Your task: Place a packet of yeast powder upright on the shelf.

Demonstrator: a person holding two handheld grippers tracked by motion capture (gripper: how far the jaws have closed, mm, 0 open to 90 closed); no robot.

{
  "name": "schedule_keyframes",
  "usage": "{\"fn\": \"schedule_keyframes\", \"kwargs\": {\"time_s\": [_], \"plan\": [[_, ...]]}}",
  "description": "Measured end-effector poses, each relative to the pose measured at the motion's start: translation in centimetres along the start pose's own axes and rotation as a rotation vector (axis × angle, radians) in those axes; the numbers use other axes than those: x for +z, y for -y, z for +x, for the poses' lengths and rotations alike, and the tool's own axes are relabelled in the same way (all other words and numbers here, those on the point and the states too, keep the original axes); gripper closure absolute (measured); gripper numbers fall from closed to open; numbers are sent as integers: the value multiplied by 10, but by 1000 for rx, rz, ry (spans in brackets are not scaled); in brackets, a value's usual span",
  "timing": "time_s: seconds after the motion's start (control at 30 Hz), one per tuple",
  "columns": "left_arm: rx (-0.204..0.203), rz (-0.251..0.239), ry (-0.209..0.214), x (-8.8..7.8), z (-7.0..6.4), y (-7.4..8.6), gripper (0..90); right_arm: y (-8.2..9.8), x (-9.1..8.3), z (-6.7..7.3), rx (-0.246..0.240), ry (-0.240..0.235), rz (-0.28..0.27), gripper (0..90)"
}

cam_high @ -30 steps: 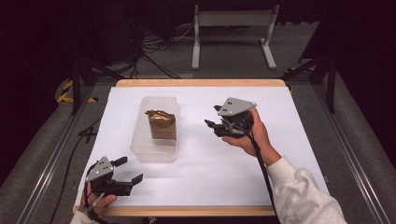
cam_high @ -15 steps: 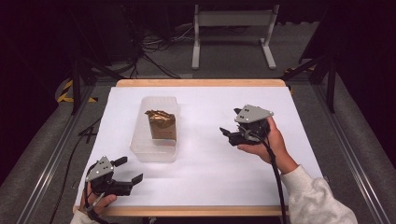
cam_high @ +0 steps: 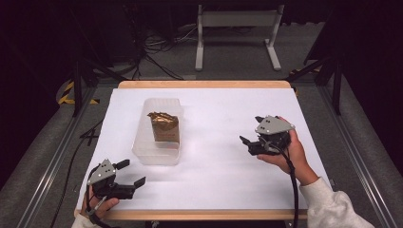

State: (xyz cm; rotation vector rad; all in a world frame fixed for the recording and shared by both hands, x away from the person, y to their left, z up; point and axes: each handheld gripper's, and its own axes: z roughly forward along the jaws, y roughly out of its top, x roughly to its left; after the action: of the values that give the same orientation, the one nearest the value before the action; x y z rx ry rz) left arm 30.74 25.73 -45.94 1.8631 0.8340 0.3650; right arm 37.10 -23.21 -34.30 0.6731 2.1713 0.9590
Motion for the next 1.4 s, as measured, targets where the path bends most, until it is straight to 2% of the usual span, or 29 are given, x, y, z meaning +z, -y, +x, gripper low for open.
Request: {"fn": "schedule_keyframes", "kwargs": {"time_s": [0.07,0.33,0.5,0.6,0.63,0.77,0.83,0.9,1.0,1.07,1.23,1.4], "plan": [[2,0,-1,0,0,0,76,9,-4,-2,-2,22,6,202],[3,-1,-2,0,0,0,76,35,-13,-9,35,40,18,191],[4,2,-2,0,0,0,76,56,-21,-14,71,70,0,186],[2,2,-2,0,0,0,76,64,-25,-15,76,84,-1,182],[6,0,-4,0,0,0,77,72,-29,-17,102,84,-18,172],[4,-1,-2,0,0,0,77,81,-34,-18,117,94,-42,162],[3,-2,0,0,0,0,76,89,-39,-18,125,120,-79,162],[4,-3,1,0,0,0,76,95,-45,-20,123,127,-95,155],[6,-3,-2,0,0,0,76,104,-52,-24,152,130,-119,148],[5,-1,-1,0,0,0,77,112,-55,-25,170,129,-114,145],[3,5,-3,0,-1,0,76,132,-57,-22,168,158,-91,139],[4,3,-5,0,-1,0,76,143,-61,-21,182,158,-81,130]]}}
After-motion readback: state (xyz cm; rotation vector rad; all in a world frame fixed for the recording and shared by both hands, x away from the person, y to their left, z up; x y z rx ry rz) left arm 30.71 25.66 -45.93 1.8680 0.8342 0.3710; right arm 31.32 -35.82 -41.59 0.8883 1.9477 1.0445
